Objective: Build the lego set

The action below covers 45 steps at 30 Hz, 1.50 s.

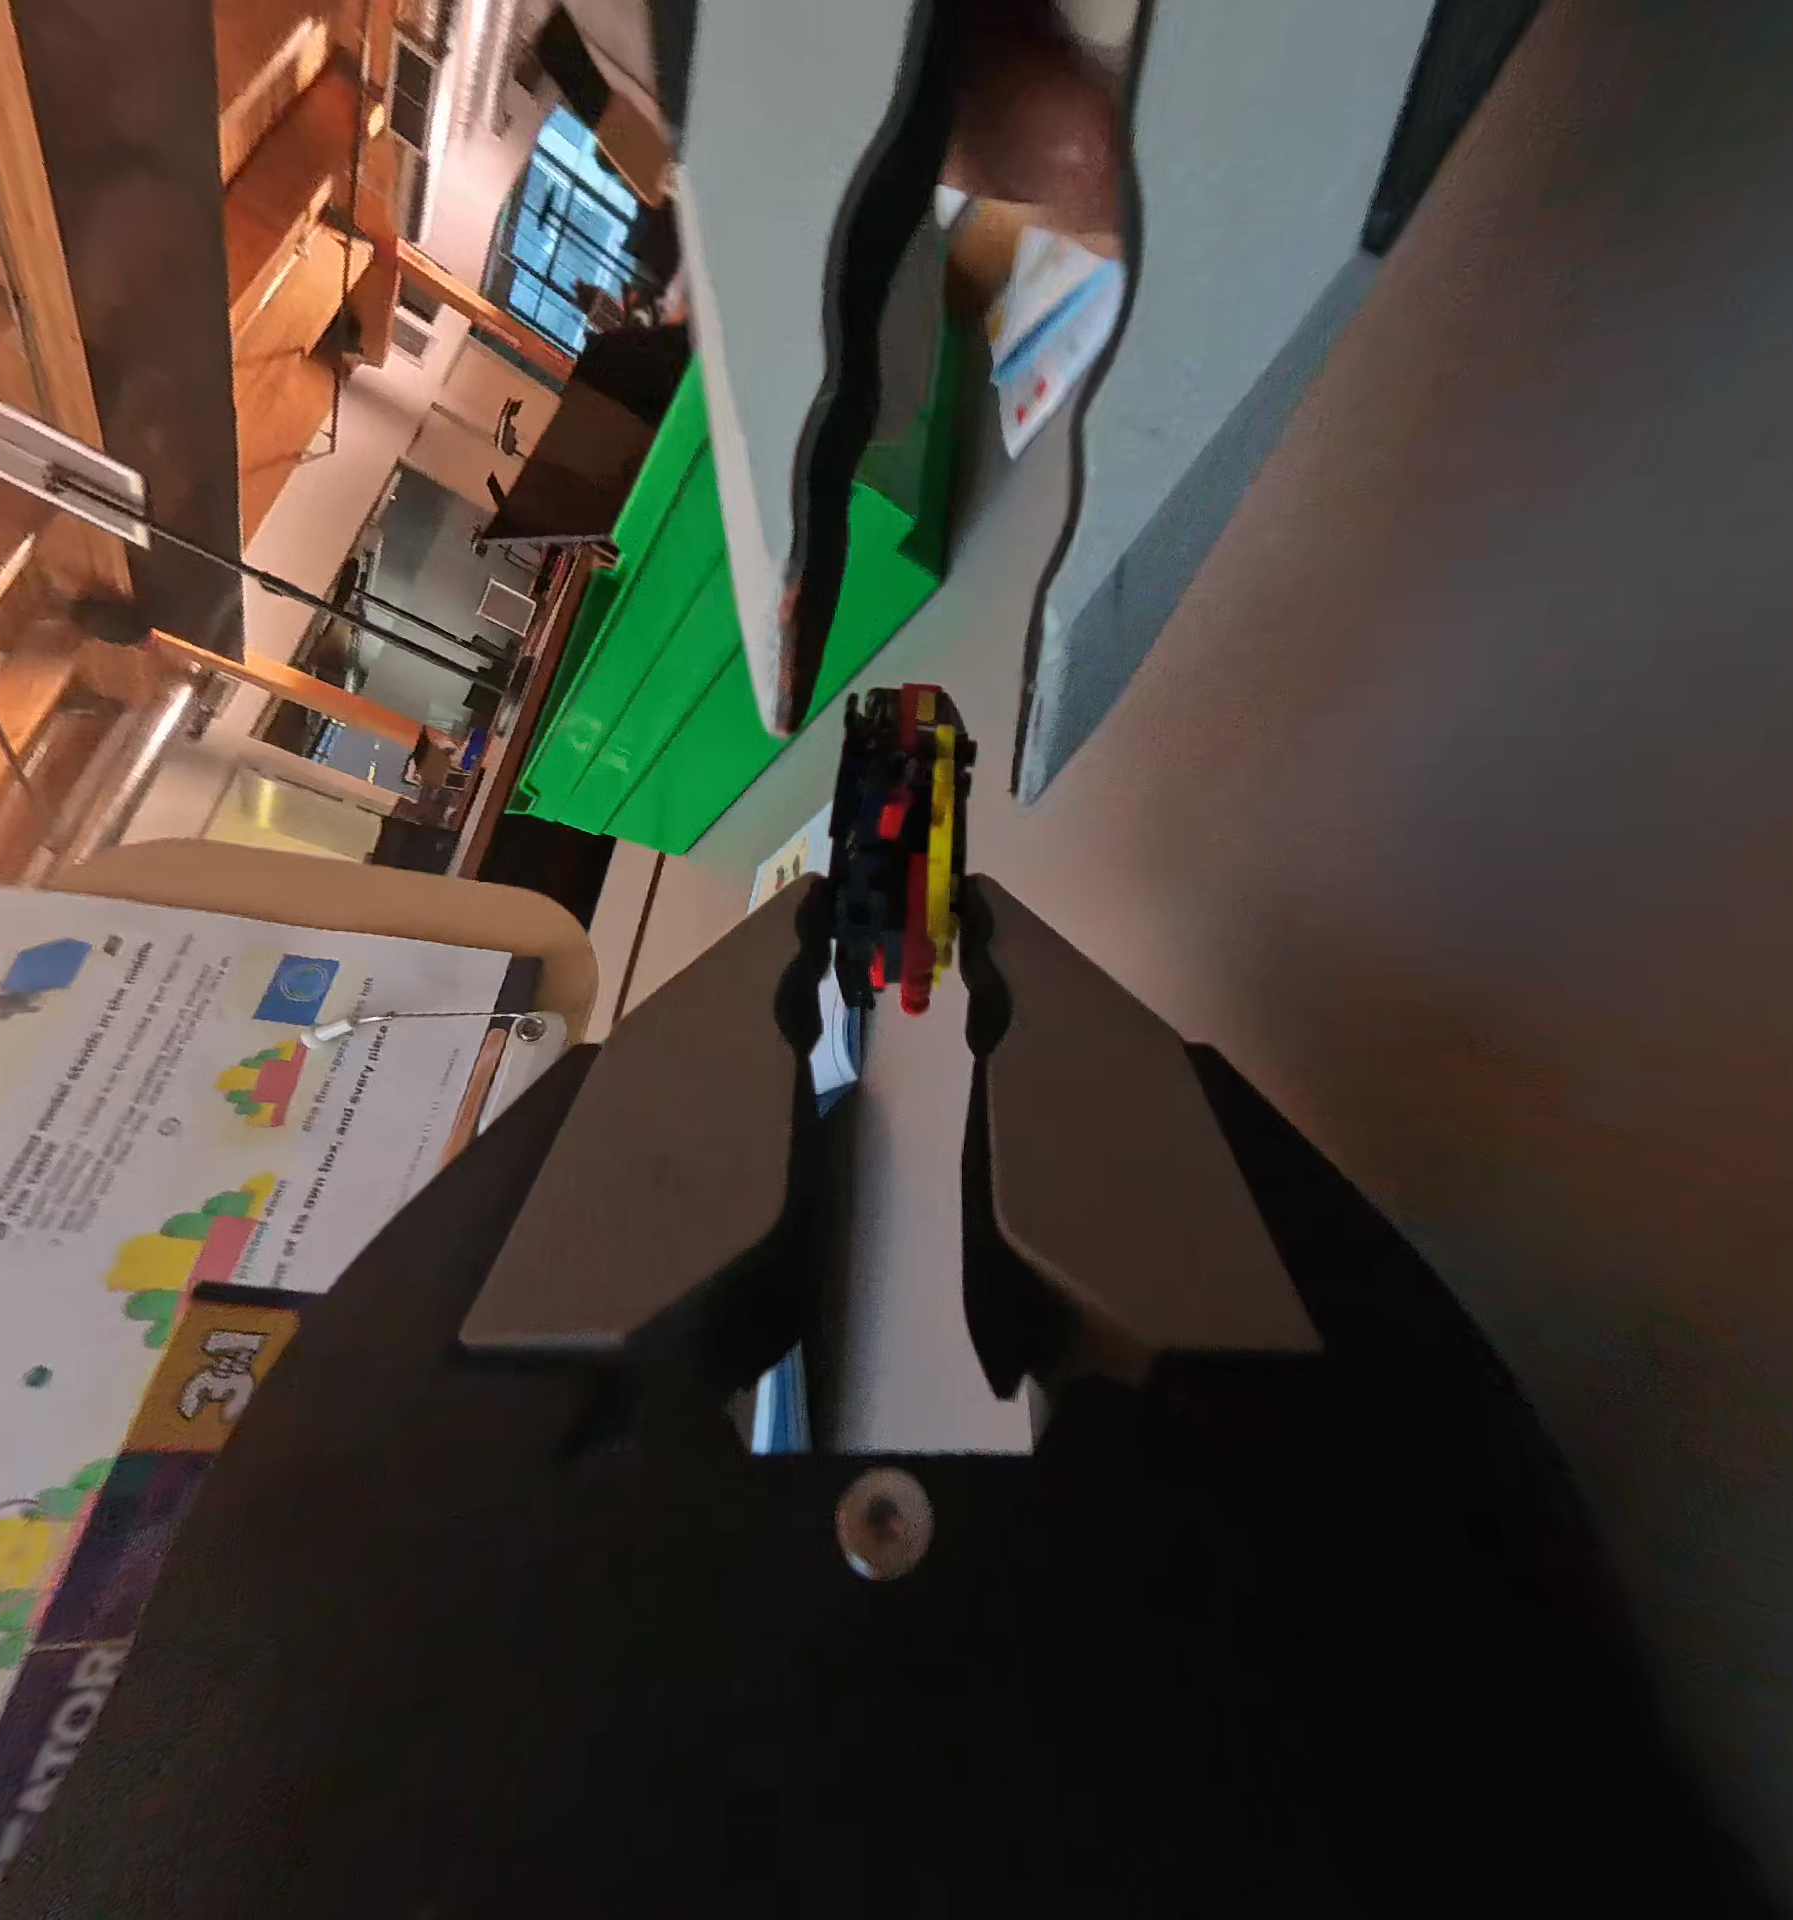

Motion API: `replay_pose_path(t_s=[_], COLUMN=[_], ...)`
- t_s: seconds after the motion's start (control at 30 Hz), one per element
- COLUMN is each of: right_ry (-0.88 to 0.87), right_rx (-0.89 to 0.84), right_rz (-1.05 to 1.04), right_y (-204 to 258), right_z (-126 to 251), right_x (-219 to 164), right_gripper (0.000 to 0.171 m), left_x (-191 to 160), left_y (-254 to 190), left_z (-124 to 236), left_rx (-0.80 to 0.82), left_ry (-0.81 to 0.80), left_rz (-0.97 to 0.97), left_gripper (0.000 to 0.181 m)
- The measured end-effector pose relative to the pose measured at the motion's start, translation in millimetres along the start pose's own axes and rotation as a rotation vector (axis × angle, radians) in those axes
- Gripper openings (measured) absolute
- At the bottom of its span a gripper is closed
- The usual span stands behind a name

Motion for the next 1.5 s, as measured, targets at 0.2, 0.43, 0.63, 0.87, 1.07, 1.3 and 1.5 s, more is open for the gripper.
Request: replay_pose_path(t_s=[0.2,0.43,0.63,0.87,1.07,1.3,1.5], right_ry=[-0.205,-0.142,-0.119,-0.113,-0.093,-0.047,-0.024], right_rx=[0.044,0.102,0.159,0.199,0.212,0.255,0.259], right_rz=[-0.382,-0.329,-0.28,-0.163,-0.085,0.028,0.074], right_y=[-27,-18,-18,-16,-14,-9,-4], right_z=[8,6,6,4,1,3,4], right_x=[26,25,26,32,34,32,29], right_gripper=[0.025,0.007,0.01,0.008,0.007,0.007,0.006], left_x=[15,25,27,31,31,32,32], left_y=[17,13,12,11,10,5,1], left_z=[11,18,19,22,23,21,20], left_rx=[-0.044,-0.131,-0.169,-0.195,-0.21,-0.239,-0.243], left_ry=[-0.234,-0.334,-0.37,-0.401,-0.399,-0.373,-0.352], left_rz=[0.238,0.31,0.339,0.344,0.344,0.317,0.288], left_gripper=[0.022,0.022,0.022,0.022,0.022,0.022,0.022])
Point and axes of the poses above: each gripper's, where its closed fingertips meet, z back along the fingers, x out of its top, y = z × x across the jaws, the point moved 3 cm from there along z, back along the fingers, and after that the axes turned 2 degrees about -z, right-handed, at the moved point
